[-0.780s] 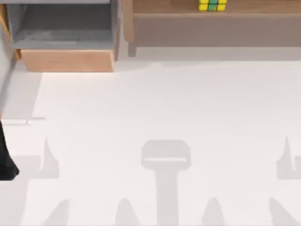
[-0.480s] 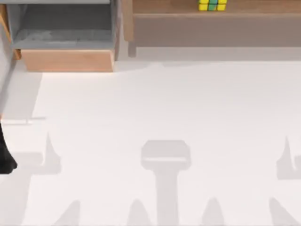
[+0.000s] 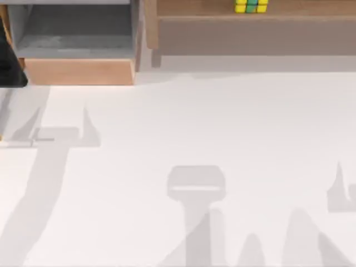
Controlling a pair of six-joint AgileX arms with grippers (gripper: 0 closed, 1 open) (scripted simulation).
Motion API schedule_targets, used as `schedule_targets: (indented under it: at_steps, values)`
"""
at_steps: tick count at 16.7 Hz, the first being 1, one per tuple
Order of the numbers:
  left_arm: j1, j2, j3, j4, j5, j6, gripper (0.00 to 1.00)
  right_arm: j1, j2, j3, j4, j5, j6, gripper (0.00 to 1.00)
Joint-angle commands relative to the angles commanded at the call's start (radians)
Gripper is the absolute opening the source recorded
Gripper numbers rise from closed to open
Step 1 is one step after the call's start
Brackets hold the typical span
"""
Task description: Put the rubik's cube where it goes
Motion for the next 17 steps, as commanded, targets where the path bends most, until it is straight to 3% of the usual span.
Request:
schedule_targets:
  at_steps: [11, 17]
  values:
    - [-0.434, 1.304, 0.889, 0.328, -0.405, 0.011, 1.00, 0.000, 0.000, 0.000, 0.000, 0.000, 0.000, 1.00]
    - [-0.573, 1.748, 1.212, 0.453, -0.546, 0.001, 1.00, 0.000, 0.000, 0.000, 0.000, 0.000, 0.000, 1.00]
